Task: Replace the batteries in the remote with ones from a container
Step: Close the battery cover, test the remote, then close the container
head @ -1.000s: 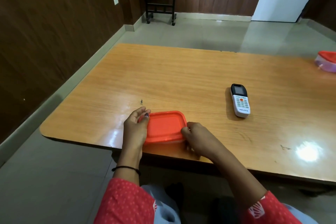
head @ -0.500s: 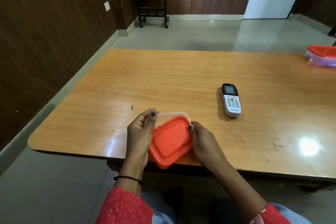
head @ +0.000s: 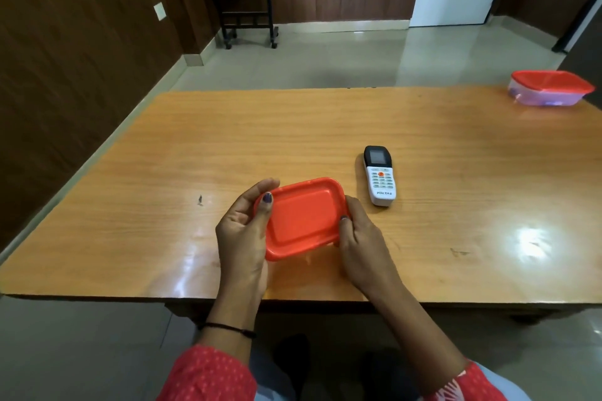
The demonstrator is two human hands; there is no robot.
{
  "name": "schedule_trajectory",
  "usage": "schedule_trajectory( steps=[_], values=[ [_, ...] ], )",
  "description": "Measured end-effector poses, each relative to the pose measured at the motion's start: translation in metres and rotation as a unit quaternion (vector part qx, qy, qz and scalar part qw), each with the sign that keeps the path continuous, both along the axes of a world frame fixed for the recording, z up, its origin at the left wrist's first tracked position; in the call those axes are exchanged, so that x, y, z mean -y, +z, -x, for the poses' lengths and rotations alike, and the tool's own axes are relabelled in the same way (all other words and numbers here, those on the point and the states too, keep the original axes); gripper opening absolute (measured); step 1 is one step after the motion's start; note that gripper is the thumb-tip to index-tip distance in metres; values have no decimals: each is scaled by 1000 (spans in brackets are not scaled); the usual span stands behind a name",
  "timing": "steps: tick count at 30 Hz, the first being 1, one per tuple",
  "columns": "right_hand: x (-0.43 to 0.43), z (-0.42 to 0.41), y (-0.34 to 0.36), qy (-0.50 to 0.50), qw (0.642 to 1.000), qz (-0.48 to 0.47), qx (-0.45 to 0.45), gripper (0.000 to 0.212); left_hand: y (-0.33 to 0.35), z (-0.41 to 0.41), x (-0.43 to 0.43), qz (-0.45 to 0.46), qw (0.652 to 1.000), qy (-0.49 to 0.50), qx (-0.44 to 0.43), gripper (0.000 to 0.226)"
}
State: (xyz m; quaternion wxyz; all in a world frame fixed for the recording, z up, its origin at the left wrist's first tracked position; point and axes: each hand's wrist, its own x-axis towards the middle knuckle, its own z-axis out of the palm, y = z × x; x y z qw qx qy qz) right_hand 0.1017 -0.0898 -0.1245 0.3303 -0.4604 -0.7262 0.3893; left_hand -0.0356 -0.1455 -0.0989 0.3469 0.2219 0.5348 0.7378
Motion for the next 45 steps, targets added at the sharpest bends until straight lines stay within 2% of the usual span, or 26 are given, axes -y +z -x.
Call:
schedule_trajectory(
  steps=[3, 5, 7, 9, 12, 14, 17, 23, 25, 27, 30, 34, 36, 38, 42, 45],
  values=[
    [-3, -7, 10, 19, 991, 79, -111, 32, 2, -5, 1, -5, 1000, -25, 0, 16],
    [-3, -11, 18, -2, 975, 114, -191, 33, 2, -12, 2, -2, 998, -55, -17, 17],
    [-4, -17, 22, -43, 961, 133, -238, 48, 2, -22, 2, -3, 996, -81, -40, 18],
    [-5, -20, 21, -81, 959, 120, -242, 67, 3, -28, 0, -8, 995, -96, -35, 19],
    [-6, -21, 17, -124, 959, 69, -244, 69, 5, -39, -1, 17, 994, -98, -43, 28],
    [-7, -20, 15, -133, 956, 55, -254, 75, 2, -48, -1, 54, 989, -70, -122, 41],
    [-5, -18, 11, -134, 952, 63, -267, 78, 0, -54, 0, 37, 972, -1, -233, 61],
    [1, -20, 6, -130, 948, 83, -279, 88, 13, -56, -1, 10, 969, 11, -248, 29],
    [1, -20, 6, -128, 950, 88, -272, 80, 12, -54, -1, 15, 970, 6, -241, 26],
    [0, -20, 10, -106, 956, 99, -257, 63, 8, -50, -2, 35, 972, -5, -230, 28],
    [1, -18, 12, -37, 975, 116, -186, 52, 3, -31, -1, 89, 977, -23, -194, 38],
    [15, -5, 11, -24, 998, 10, -60, 45, 7, 3, 17, 125, 978, -13, -167, 63],
    [28, 9, 12, -39, 997, -38, -52, 42, 9, 10, 35, 118, 973, 7, -199, 58],
    [46, 32, 14, -13, 997, -54, -52, 39, 4, 23, 59, 118, 964, 60, -233, 64],
    [80, 95, 23, 111, 993, 13, -48, 38, 0, 84, 102, 150, 960, 141, -190, 65],
    [91, 148, 36, 197, 970, 130, -60, 24, -1, 144, 125, 175, 955, 193, -139, 40]
  ],
)
